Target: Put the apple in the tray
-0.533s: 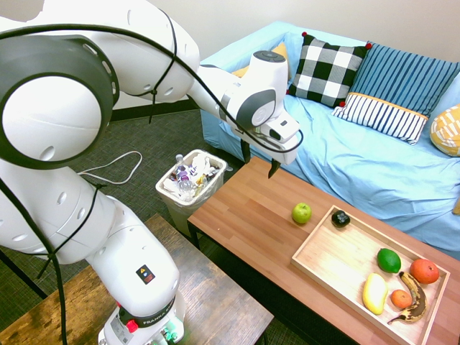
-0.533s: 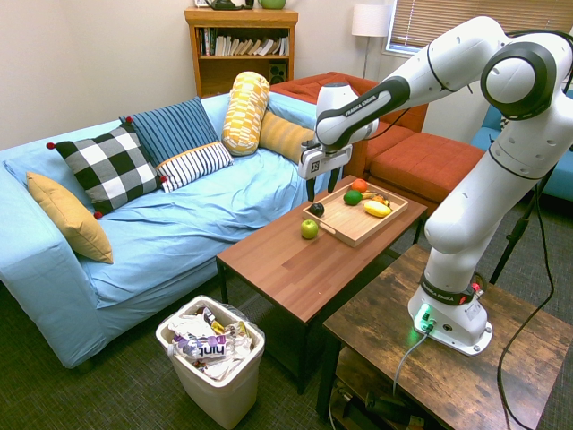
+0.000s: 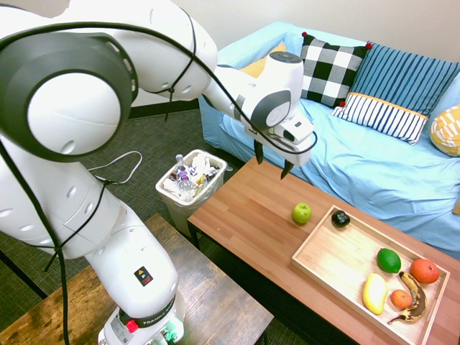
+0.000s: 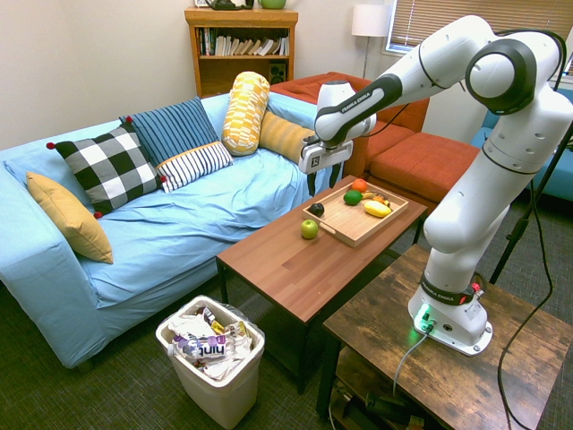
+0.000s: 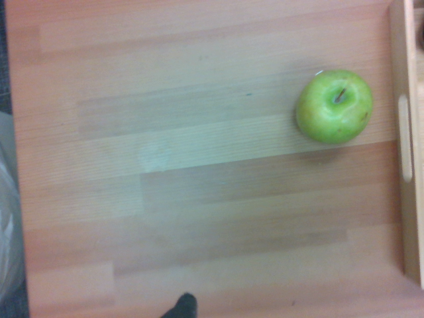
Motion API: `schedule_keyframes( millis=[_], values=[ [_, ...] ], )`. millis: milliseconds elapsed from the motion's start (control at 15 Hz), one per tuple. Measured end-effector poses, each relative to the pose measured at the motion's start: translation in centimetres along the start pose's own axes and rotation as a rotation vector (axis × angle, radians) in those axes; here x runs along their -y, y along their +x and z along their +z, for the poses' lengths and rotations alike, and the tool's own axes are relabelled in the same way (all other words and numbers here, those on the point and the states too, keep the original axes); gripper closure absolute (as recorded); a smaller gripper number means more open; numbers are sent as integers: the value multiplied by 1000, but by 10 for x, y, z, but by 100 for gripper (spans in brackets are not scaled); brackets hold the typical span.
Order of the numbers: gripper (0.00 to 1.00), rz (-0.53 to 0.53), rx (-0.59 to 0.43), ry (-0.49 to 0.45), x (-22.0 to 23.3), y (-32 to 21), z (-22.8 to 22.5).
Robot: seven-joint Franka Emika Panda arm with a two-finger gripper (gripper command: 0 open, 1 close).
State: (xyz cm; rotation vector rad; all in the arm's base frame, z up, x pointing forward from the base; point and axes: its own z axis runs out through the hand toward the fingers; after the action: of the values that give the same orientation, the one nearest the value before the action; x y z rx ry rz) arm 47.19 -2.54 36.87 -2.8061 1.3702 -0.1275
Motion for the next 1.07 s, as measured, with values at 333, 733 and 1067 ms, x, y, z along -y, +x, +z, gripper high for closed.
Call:
schedule_keyframes(
  millis=[333,733,1067],
  values=[
    [0,129,0,-49,36,52,68],
    [0,228,4,-103,54,94,138],
    [0,271,28,-139,59,109,184]
  ],
)
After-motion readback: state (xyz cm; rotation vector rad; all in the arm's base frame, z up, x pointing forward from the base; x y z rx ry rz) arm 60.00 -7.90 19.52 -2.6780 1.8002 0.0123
